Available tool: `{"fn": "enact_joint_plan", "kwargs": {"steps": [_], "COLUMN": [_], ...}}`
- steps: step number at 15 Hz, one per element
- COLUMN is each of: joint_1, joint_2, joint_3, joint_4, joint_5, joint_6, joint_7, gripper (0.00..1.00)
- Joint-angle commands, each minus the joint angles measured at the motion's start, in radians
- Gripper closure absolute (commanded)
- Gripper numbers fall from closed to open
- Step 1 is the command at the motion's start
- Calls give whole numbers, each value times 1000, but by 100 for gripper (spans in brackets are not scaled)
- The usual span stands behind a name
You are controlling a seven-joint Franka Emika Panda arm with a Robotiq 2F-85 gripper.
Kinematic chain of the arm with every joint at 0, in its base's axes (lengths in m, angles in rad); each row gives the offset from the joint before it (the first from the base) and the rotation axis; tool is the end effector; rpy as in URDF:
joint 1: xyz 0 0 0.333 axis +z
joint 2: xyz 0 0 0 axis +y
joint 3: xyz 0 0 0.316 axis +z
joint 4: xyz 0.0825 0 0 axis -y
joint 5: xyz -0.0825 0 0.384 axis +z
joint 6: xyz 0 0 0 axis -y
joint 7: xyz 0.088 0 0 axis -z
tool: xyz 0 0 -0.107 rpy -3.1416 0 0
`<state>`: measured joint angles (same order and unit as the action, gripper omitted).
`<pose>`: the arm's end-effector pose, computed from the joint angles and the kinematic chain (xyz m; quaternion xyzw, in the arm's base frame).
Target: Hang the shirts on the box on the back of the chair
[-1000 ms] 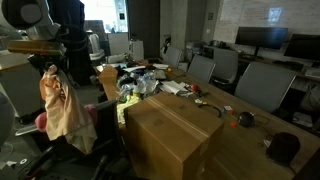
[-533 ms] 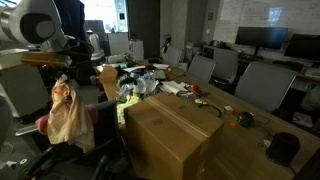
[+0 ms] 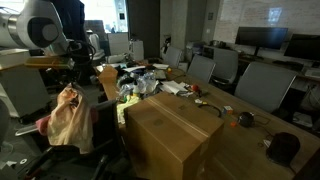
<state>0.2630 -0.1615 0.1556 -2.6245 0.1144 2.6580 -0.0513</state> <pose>0.4063 0.1760 0.3222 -0.9778 -0.1851 -0.0918 0.0362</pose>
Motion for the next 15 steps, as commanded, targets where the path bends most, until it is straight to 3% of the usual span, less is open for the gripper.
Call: {"fn": "enact_joint_plan", "kwargs": {"steps": [1, 5, 6, 10, 15], "joint_1": [-38, -94, -113, -205, -288], "joint_2": [-11, -46, -61, -151, -299], "joint_3": [28, 35, 32, 14, -44], "joint_4": [8, -2, -5, -18, -55], "joint_5": [-98, -261, -308, -459, -447], "joint_6": [-2, -33, -50, -145, -325], "joint_7": [54, 132, 153, 222, 219], "gripper": [31, 2, 0, 0, 0]}}
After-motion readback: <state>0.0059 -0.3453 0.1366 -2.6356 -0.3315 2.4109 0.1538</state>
